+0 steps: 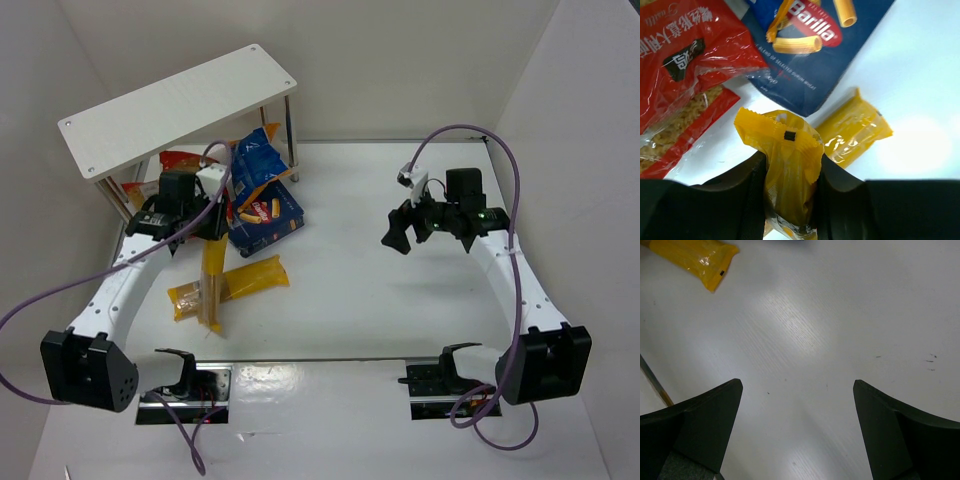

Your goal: Place and organize the pasta boxes and bags onto the shelf

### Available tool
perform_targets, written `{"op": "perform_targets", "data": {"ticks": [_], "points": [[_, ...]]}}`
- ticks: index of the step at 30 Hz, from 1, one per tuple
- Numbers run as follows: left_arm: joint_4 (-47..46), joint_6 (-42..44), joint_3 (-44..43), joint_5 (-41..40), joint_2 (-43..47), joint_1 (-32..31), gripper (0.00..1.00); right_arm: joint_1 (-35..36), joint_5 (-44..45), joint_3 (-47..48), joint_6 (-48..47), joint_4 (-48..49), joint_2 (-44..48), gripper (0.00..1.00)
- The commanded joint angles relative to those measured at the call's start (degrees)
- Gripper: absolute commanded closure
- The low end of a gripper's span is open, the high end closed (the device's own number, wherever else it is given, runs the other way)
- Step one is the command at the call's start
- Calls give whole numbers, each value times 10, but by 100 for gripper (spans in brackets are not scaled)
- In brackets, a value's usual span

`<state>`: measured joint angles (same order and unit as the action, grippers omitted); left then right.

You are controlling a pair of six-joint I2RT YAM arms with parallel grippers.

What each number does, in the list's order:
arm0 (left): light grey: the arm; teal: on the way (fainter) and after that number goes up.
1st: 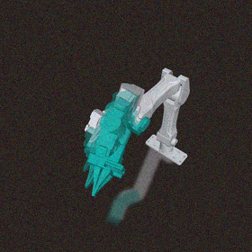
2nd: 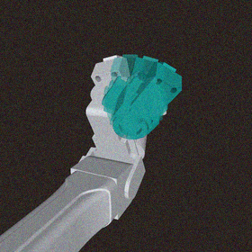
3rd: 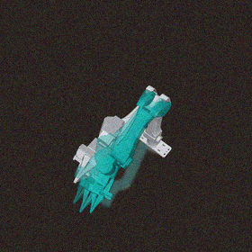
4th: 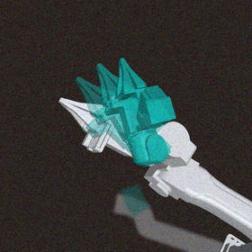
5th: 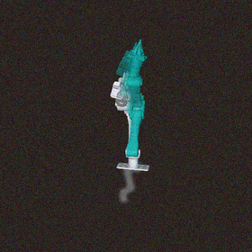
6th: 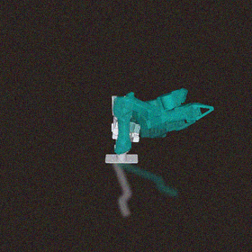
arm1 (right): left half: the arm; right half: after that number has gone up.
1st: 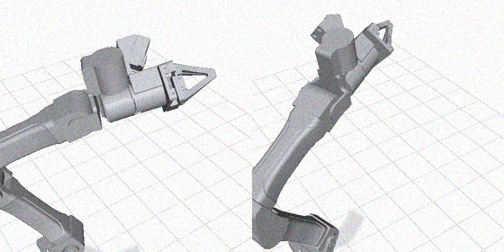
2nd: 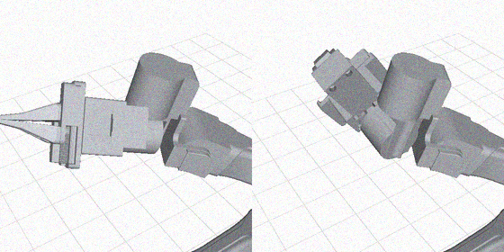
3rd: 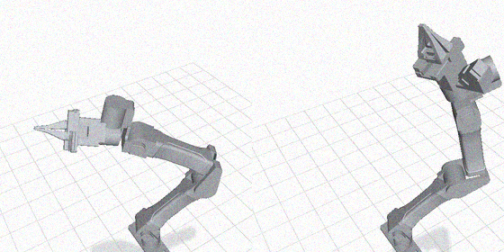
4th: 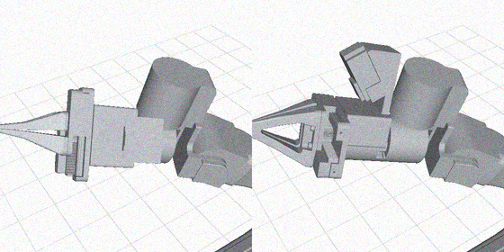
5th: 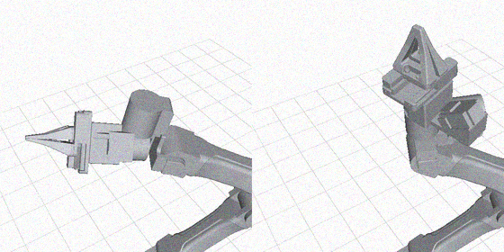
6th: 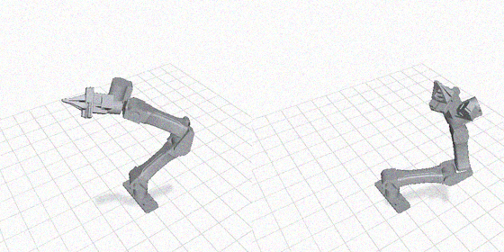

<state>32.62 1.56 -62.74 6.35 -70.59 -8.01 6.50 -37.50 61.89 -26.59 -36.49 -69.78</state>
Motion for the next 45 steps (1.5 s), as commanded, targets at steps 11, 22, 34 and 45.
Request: {"op": "perform_targets", "data": {"ticks": [11,22,34,45], "points": [[-41,-11,-5,137,41,69,100,3,15,-15,3,41,38,0],[-91,-53,-21,285,11,134,100,3,-21,-20,-2,36,26,0],[-161,-140,-63,466,-8,201,100,3,-38,-20,-13,26,-2,0],[-252,-238,-90,532,31,216,100,3,-38,-20,-18,26,-7,0]]}}
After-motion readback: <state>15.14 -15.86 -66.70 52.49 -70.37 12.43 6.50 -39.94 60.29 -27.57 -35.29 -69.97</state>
